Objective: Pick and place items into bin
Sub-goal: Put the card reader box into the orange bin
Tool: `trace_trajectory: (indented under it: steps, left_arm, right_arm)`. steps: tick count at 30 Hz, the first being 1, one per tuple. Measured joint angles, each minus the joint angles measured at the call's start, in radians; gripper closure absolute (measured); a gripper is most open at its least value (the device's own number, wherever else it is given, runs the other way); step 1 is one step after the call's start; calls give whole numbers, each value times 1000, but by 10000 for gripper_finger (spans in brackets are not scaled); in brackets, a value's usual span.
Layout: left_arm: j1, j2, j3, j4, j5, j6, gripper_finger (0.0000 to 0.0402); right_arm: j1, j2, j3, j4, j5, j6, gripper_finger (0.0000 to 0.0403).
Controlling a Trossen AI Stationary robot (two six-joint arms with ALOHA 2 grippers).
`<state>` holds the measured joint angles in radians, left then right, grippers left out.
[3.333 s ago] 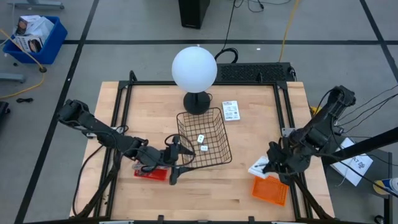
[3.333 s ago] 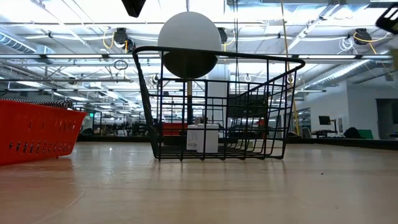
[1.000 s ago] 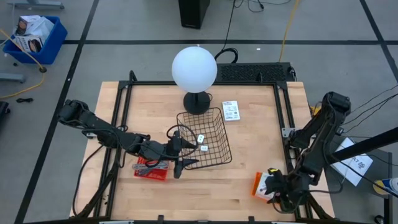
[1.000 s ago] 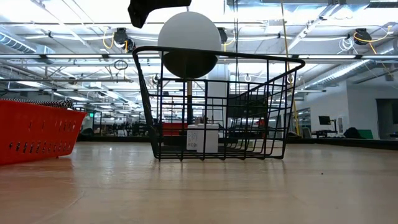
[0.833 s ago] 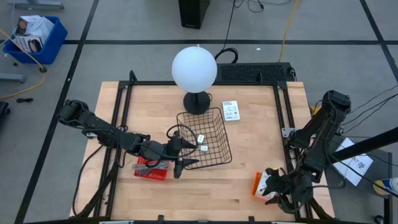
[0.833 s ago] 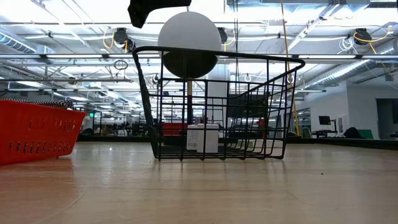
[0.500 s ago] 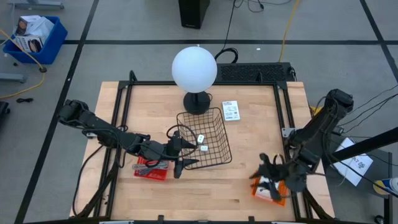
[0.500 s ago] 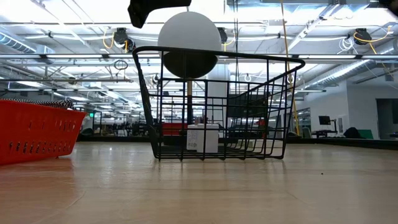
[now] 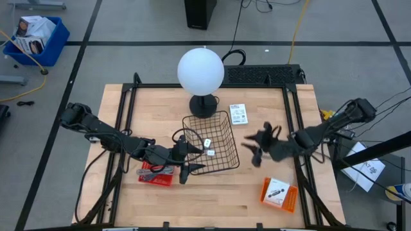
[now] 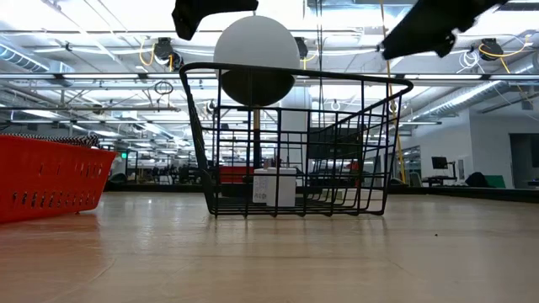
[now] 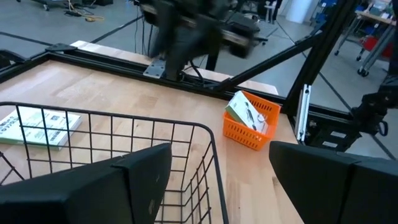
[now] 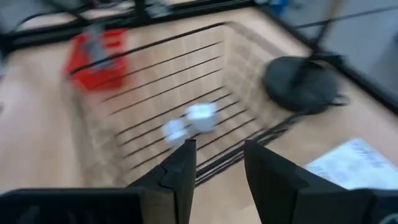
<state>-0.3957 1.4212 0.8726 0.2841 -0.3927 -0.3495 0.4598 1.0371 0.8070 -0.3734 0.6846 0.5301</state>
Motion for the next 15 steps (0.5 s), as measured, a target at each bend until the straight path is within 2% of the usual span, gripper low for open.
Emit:
trace_trajectory:
  steps: [4,7,11,15]
  left_arm:
    - [-2,0,0,4,0,14,128]
    - [9,0,0,3,0,14,128]
    - [21,0,0,31,0,2,139]
    - [34,0,0,73,0,0,178]
  right_arm:
    - [-159,-21,0,1,-13,-25,278]
    - [-282,-32,0,3,-98,-27,289]
    - [-429,-32,0,1,-241,-55,337]
    - [-569,-30,0,2,-343,-98,394]
